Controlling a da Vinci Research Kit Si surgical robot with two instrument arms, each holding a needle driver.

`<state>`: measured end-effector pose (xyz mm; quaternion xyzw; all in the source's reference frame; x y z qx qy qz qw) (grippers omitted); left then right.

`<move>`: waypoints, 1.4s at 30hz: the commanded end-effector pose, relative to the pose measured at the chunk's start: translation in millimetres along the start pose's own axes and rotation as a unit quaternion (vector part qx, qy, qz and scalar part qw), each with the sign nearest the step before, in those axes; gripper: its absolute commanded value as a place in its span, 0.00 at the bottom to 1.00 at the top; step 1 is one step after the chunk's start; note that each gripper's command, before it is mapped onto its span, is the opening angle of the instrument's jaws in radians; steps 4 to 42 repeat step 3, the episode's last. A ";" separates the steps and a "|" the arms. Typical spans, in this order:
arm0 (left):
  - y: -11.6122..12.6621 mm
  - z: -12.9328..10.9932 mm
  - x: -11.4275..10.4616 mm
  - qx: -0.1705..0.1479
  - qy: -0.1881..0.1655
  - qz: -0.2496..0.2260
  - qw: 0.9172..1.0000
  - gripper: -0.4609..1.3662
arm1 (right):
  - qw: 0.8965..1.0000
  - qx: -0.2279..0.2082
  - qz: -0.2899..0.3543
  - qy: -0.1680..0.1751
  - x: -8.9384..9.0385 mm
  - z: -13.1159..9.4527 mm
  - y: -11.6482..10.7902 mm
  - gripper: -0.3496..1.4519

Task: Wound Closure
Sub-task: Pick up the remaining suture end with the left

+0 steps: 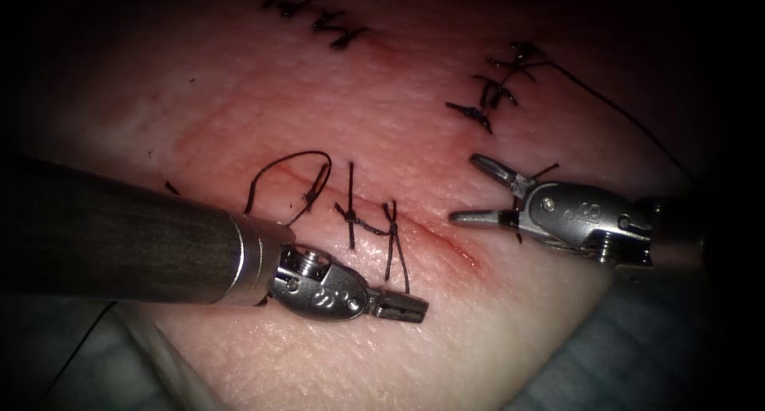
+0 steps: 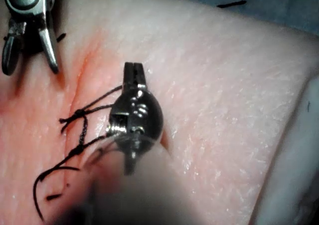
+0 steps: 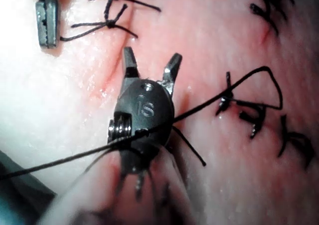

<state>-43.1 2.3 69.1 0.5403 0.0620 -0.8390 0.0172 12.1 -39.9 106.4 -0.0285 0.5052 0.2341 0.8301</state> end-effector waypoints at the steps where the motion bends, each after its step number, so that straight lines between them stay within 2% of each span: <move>1: 0.0 0.0 0.0 -0.005 0.000 0.000 1.000 0.06 | 1.000 0.001 0.000 0.000 0.0 0.0 0.0 0.80; 42: 0.0 0.0 0.0 -0.005 0.000 0.000 1.000 0.06 | 1.000 0.001 0.000 0.000 0.0 0.0 0.0 0.80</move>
